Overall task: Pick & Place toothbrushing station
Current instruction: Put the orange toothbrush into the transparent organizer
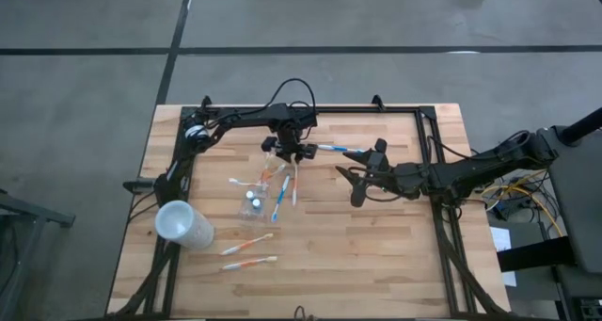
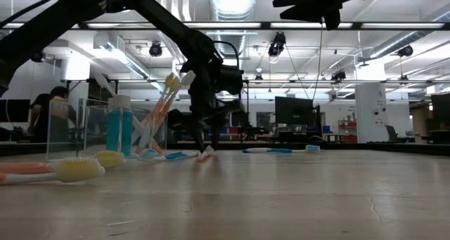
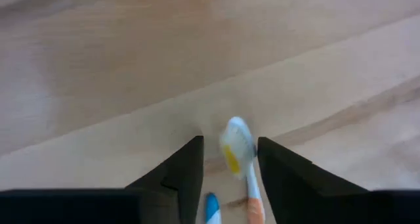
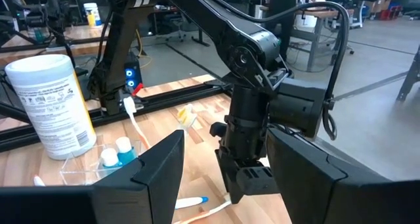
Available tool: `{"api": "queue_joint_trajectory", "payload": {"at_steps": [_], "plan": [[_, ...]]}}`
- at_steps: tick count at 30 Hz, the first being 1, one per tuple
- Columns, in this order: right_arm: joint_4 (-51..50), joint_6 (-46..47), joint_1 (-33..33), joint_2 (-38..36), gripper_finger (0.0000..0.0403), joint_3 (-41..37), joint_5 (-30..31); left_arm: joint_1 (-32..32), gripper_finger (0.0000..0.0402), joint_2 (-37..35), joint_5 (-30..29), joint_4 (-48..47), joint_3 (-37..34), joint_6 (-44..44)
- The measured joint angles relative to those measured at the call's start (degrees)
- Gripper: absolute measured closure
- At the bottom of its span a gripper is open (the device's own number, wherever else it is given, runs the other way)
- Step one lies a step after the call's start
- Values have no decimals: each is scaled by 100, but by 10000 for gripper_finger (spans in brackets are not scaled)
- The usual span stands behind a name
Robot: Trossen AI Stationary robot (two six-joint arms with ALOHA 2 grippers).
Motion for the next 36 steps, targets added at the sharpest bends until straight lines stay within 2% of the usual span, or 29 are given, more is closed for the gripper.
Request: {"api": "queue_joint_trajectory", "payload": {"at_steps": [3, 8, 14, 27, 36], "plan": [[-7, 0, 0, 0, 193, 0, 0, 0, 285, 0, -233, 5, 0, 10], [-15, 2, -2, 0, 193, 0, 0, 2, 326, 0, -250, 10, 0, 15], [-109, 17, -2, -2, 193, 0, 0, 4, 355, 0, -251, 10, 0, 63], [-107, 0, -2, -4, 193, 0, 0, 9, 362, 0, -138, 24, 29, 68], [-110, -2, -2, -4, 193, 0, 0, 7, 363, 0, -83, 14, 361, 74]]}}
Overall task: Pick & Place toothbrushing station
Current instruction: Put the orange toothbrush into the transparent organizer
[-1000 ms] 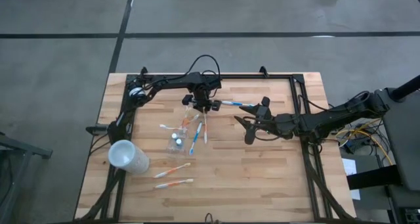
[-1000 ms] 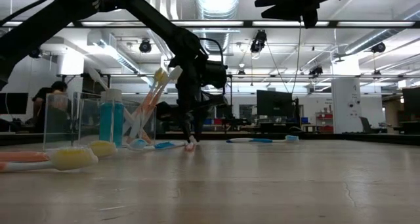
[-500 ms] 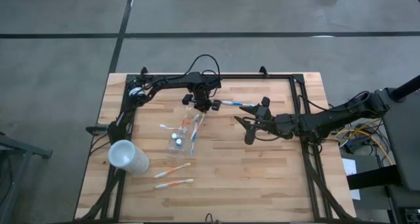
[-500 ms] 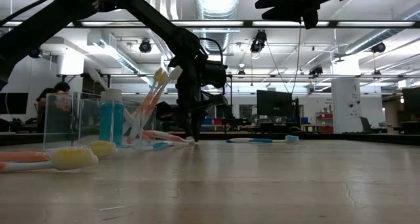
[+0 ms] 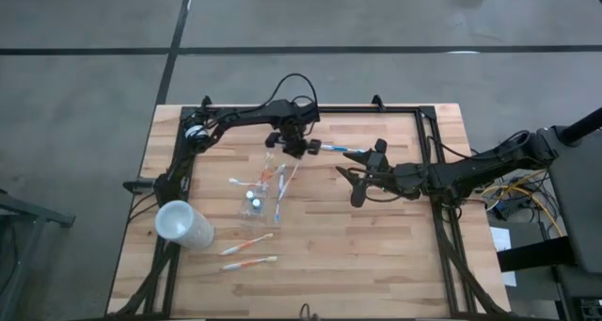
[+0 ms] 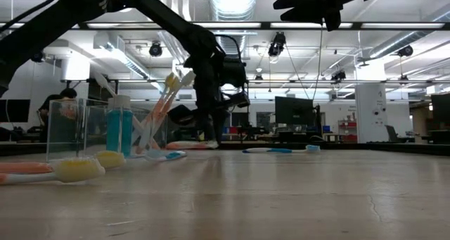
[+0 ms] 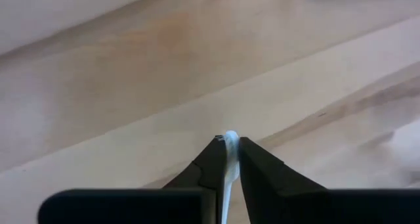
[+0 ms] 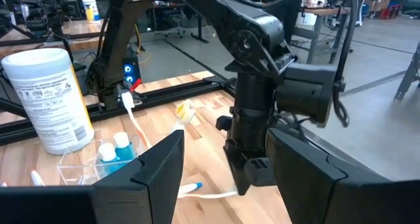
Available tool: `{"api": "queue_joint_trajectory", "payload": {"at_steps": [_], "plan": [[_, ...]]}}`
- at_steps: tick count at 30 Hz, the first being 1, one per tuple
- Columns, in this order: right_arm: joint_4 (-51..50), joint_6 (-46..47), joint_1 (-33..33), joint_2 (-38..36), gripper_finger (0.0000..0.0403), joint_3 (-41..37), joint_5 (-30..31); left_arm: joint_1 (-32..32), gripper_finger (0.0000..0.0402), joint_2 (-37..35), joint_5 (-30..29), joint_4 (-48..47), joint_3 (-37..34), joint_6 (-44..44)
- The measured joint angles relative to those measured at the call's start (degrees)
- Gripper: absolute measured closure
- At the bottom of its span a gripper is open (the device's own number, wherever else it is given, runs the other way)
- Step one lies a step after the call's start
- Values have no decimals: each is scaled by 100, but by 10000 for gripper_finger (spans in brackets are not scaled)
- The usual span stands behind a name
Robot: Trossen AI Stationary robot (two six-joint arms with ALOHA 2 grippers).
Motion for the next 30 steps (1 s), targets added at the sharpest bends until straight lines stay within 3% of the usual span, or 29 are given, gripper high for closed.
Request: {"api": "queue_joint_trajectory", "payload": {"at_steps": [12, 20, 30], "plan": [[-32, -107, 4, 0, 193, 0, 152, -4, 363, -41, -153, -51, 992, 563], [-136, -109, 4, 0, 193, 0, 284, -33, 363, -658, -1287, -2, 1676, 1840], [-504, 80, 1, 0, 193, 0, 291, -326, 363, -2400, -2750, 47, 1691, 2995]]}}
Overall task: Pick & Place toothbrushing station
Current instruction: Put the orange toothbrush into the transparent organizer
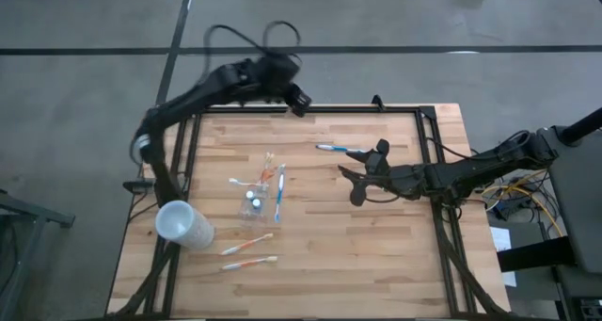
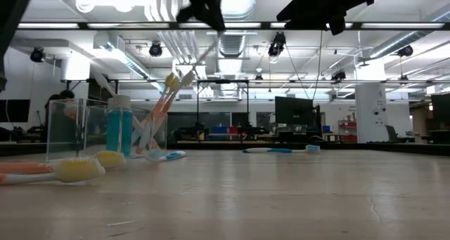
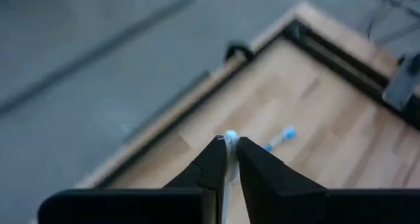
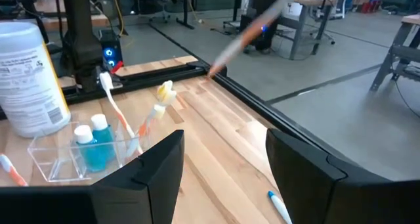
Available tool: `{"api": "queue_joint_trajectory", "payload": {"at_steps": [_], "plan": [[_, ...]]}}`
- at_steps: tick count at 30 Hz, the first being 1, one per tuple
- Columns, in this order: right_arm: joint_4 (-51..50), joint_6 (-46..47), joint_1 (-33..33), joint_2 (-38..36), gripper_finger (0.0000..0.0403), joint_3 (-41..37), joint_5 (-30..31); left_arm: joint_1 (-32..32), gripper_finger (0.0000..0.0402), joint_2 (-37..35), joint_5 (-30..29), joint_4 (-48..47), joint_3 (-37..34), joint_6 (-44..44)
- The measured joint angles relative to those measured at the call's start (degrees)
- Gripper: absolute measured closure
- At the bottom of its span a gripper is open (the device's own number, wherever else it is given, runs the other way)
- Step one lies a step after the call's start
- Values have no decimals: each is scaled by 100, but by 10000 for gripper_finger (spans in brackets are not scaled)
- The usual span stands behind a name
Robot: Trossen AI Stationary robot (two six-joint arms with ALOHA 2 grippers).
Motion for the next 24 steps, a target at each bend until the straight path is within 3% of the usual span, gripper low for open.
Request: {"api": "queue_joint_trajectory", "payload": {"at_steps": [5, 8, 12, 18, 24], "plan": [[-22, -36, -1, 0, 193, 0, 0, -257, 371, -960, -1008, 241, -273, 298], [-26, -71, -1, 0, 193, 0, 0, -392, 374, -1590, -1170, 659, -797, 369], [-35, -227, -14, 0, 193, 0, 0, -591, 375, -2467, -1117, 1825, -2001, 590], [-35, -277, -152, 0, 193, 0, 0, -793, 378, -3713, -294, 4087, -4314, 864], [-35, -277, -260, 0, 193, 0, -4, -852, 378, -4785, -85, 5708, -6127, 290]]}}
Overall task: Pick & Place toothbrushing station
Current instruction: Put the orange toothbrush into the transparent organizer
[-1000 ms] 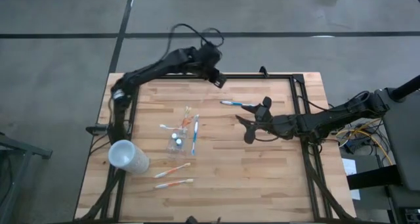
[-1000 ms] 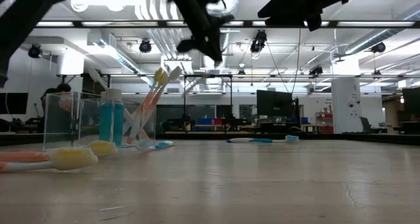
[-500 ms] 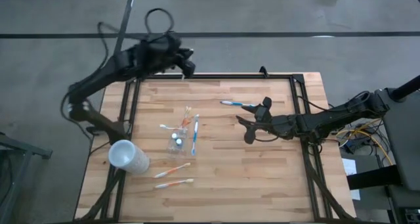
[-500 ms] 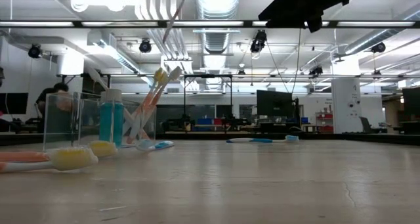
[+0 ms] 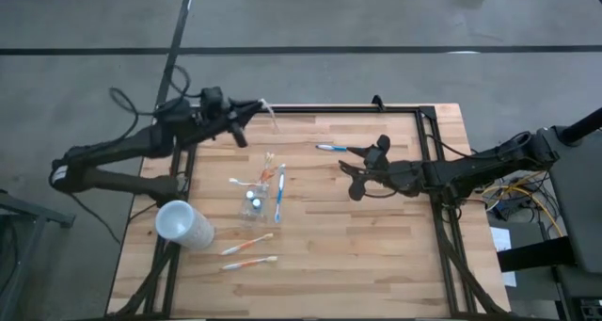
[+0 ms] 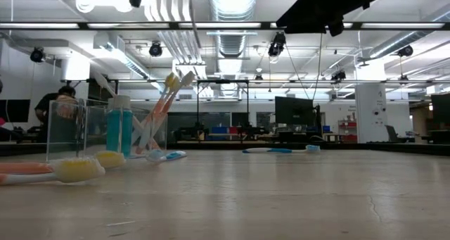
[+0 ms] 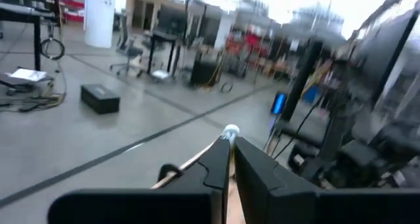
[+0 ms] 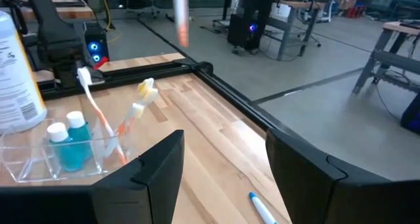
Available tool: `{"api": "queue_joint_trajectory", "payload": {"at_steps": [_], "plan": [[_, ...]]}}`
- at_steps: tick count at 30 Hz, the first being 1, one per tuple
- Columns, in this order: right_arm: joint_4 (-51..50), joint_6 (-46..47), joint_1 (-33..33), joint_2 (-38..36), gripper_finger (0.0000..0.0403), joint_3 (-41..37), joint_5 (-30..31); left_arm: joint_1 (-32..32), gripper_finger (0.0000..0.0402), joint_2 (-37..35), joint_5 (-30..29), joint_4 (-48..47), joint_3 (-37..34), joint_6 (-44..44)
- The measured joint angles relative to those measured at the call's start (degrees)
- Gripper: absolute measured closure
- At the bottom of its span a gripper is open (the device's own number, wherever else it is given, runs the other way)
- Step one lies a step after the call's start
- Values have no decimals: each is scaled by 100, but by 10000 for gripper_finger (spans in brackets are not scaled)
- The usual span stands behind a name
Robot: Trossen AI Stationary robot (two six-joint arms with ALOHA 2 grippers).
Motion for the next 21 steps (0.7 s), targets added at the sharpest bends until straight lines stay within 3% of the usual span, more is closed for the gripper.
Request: {"api": "queue_joint_trajectory", "payload": {"at_steps": [11, 21], "plan": [[0, 0, -194, 0, 193, 0, -3, -101, 394, -1436, 404, 303, -1310, -747], [0, 40, -252, 0, 193, 0, -3, -132, 396, -1618, 736, 287, -1957, -1437]]}}
